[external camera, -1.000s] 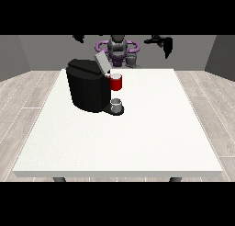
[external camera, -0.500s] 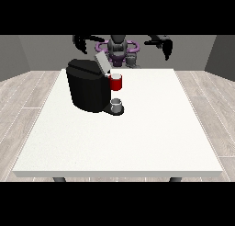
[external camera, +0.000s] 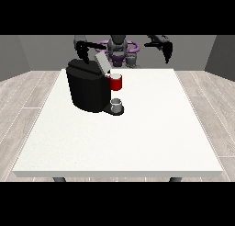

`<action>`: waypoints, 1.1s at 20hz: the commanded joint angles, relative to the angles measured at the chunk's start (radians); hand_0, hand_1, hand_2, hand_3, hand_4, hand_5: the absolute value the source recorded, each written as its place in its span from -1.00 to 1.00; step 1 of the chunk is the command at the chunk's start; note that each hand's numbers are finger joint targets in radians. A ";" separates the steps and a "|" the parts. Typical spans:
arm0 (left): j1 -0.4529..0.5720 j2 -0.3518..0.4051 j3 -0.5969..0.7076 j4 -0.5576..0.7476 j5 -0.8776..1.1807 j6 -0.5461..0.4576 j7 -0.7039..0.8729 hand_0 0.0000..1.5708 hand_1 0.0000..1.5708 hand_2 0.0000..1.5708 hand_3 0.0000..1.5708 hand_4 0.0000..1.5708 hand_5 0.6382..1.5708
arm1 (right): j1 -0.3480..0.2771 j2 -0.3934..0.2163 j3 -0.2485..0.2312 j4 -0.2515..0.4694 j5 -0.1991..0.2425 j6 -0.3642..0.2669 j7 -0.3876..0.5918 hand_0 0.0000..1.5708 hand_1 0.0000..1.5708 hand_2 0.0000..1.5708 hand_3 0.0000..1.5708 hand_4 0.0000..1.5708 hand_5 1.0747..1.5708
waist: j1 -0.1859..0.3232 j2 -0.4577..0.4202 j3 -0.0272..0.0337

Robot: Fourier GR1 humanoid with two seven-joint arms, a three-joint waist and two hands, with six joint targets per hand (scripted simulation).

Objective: Insert the coffee pod into the coffee machine and close the lid

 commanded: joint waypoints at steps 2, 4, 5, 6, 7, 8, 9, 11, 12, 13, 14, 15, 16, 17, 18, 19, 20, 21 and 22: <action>0.015 0.061 0.024 -0.028 0.034 -0.006 -0.017 -1.00 -1.00 -1.00 -1.00 -1.00 1.00 | -0.066 0.026 0.035 0.027 0.039 -0.015 0.018 -1.00 -1.00 -1.00 -1.00 -1.00 1.00 | -0.030 0.034 -0.0002; 0.054 0.010 -0.038 -0.093 0.011 0.019 0.024 -1.00 -1.00 -1.00 -1.00 -1.00 1.00 | -0.094 0.013 0.013 0.085 0.049 -0.027 0.010 -1.00 -1.00 -1.00 -1.00 -1.00 1.00 | 0.007 0.026 -0.0001; 0.057 0.062 0.006 -0.061 0.032 -0.013 -0.036 -1.00 -1.00 -1.00 -1.00 -1.00 1.00 | -0.078 -0.002 0.019 0.079 0.052 0.009 -0.045 -1.00 -1.00 -1.00 -1.00 -1.00 1.00 | -0.009 0.056 -0.0001; 0.041 0.025 -0.022 -0.074 0.021 0.032 0.009 -1.00 -1.00 -1.00 -1.00 -1.00 1.00 | -0.139 0.014 0.020 0.077 0.056 -0.024 0.021 -1.00 -1.00 -1.00 -1.00 -1.00 1.00 | -0.013 0.041 -0.0002; 0.105 0.036 -0.019 -0.056 0.019 0.009 -0.041 -1.00 -1.00 -1.00 -1.00 -1.00 1.00 | -0.083 0.040 0.060 0.033 0.063 -0.009 0.044 -1.00 -1.00 -1.00 -1.00 -1.00 1.00 | -0.039 0.004 -0.0003; 0.028 0.072 0.008 -0.076 0.041 0.009 -0.003 -1.00 -1.00 -1.00 -1.00 -1.00 1.00 | -0.120 0.026 0.021 0.102 0.058 -0.016 -0.019 -1.00 -1.00 -1.00 -1.00 -1.00 1.00 | -0.016 0.068 -0.0001; 0.036 0.053 -0.002 -0.100 0.060 0.012 0.026 -1.00 -1.00 -1.00 -1.00 -1.00 1.00 | -0.161 -0.020 -0.016 0.119 0.041 0.010 -0.001 -1.00 -1.00 -1.00 -1.00 -1.00 1.00 | -0.006 0.062 -0.0001; 0.078 0.062 0.008 -0.071 0.065 0.014 -0.016 -1.00 -1.00 -1.00 -1.00 -1.00 1.00 | -0.138 0.015 0.012 0.092 0.046 0.006 0.016 -1.00 -1.00 -1.00 -1.00 -1.00 1.00 | -0.035 0.042 -0.0002; 0.041 0.051 -0.020 -0.095 0.045 0.023 -0.009 -1.00 -1.00 -1.00 -1.00 -1.00 1.00 | -0.205 0.005 -0.010 0.137 0.055 -0.023 0.010 -1.00 -1.00 -1.00 -1.00 -0.95 1.00 | -0.004 0.080 -0.0002; 0.005 0.088 0.020 -0.075 0.075 0.016 0.009 -1.00 -1.00 -1.00 -1.00 -0.84 1.00 | -0.167 0.028 0.027 0.126 0.070 -0.001 -0.037 -1.00 -1.00 -1.00 -1.00 -1.00 1.00 | -0.029 0.084 -0.0002; 0.083 0.064 -0.025 -0.099 0.049 0.003 -0.017 -1.00 -1.00 -1.00 -1.00 -1.00 1.00 | -0.172 -0.005 -0.004 0.156 0.058 0.013 -0.025 -1.00 -1.00 -1.00 -1.00 -1.00 1.00 | -0.006 0.077 -0.0001; 0.073 0.069 -0.025 -0.101 0.044 0.015 0.006 -1.00 -1.00 -1.00 -1.00 -1.00 1.00 | -0.193 0.041 0.018 0.139 0.070 -0.037 0.032 -1.00 -1.00 -1.00 -1.00 -1.00 1.00 | -0.009 0.052 -0.0002; 0.048 0.080 -0.006 -0.113 0.055 0.027 0.020 -1.00 -1.00 -1.00 -1.00 -1.00 1.00 | -0.129 0.058 0.048 0.157 0.102 -0.032 -0.070 -1.00 -1.00 -1.00 -1.00 -1.00 1.00 | -0.011 0.075 -0.0001; 0.055 0.051 -0.039 -0.113 0.009 0.066 -0.010 -1.00 -1.00 -1.00 -1.00 -1.00 1.00 | -0.216 0.022 0.006 0.168 0.067 -0.009 -0.012 -1.00 -1.00 -1.00 -1.00 -1.00 1.00 | -0.002 0.089 -0.0001; 0.045 0.045 -0.042 -0.132 0.041 0.049 0.018 -1.00 -1.00 -1.00 -1.00 -1.00 1.00 | -0.179 0.031 0.008 0.190 0.078 -0.011 -0.093 -1.00 -1.00 -1.00 -1.00 -1.00 1.00 | -0.001 0.101 0.0000; 0.075 0.037 -0.039 -0.081 0.005 0.083 -0.018 -1.00 -1.00 -1.00 -1.00 -1.00 1.00 | -0.189 0.057 0.054 0.141 0.089 -0.008 0.004 -1.00 -1.00 -1.00 -1.00 -1.00 1.00 | -0.031 0.063 -0.0003; 0.077 0.064 -0.025 -0.077 0.033 0.036 -0.057 -1.00 -1.00 -1.00 -1.00 -1.00 1.00 | -0.208 0.052 0.037 0.160 0.098 -0.029 -0.052 -1.00 -1.00 -1.00 -1.00 -1.00 1.00 | -0.006 0.103 -0.0003; 0.091 0.005 -0.061 -0.115 0.013 0.103 0.011 -1.00 -1.00 -1.00 -1.00 -1.00 1.00 | -0.169 0.034 0.035 0.165 0.081 0.017 -0.035 -1.00 -1.00 -1.00 -1.00 -1.00 1.00 | -0.026 0.055 -0.0001; 0.072 0.046 -0.055 -0.126 0.034 0.056 0.022 -1.00 -1.00 -1.00 -1.00 -1.00 1.00 | -0.227 0.014 0.010 0.188 0.074 0.015 -0.023 -1.00 -1.00 -1.00 -1.00 -1.00 1.00 | -0.003 0.076 -0.0001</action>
